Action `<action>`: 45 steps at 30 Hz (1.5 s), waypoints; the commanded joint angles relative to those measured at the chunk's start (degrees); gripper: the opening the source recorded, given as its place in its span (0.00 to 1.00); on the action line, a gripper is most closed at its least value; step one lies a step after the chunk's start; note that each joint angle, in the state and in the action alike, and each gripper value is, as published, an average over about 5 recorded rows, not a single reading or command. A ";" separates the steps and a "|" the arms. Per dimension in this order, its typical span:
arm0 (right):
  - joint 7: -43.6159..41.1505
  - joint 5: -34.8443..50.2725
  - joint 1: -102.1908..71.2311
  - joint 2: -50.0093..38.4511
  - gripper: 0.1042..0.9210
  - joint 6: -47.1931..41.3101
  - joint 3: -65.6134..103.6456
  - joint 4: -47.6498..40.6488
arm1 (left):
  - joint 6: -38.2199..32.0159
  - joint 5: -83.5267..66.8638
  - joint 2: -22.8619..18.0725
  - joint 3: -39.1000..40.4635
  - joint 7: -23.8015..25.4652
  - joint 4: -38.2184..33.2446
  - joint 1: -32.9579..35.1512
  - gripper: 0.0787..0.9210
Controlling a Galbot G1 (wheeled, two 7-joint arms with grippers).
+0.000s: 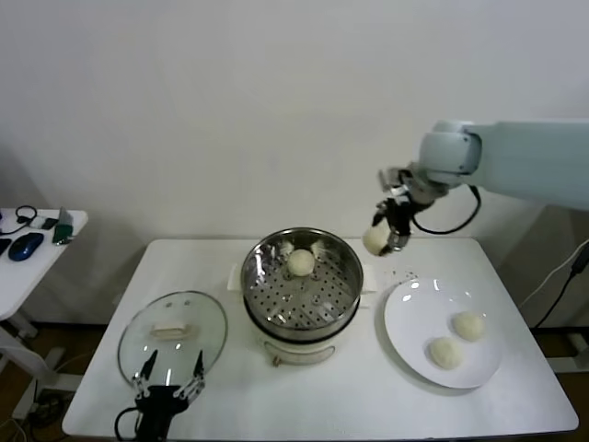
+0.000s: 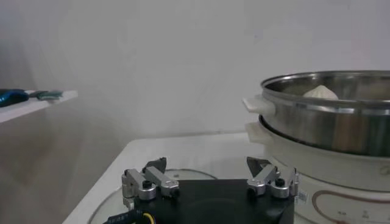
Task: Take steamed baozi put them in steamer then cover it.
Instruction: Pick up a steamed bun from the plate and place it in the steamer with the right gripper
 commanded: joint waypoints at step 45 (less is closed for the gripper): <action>4.17 -1.42 -16.75 20.53 0.87 0.48 4.30 -12.77 | 0.20 -0.91 0.13 -1.02 -0.11 -0.91 0.52 0.88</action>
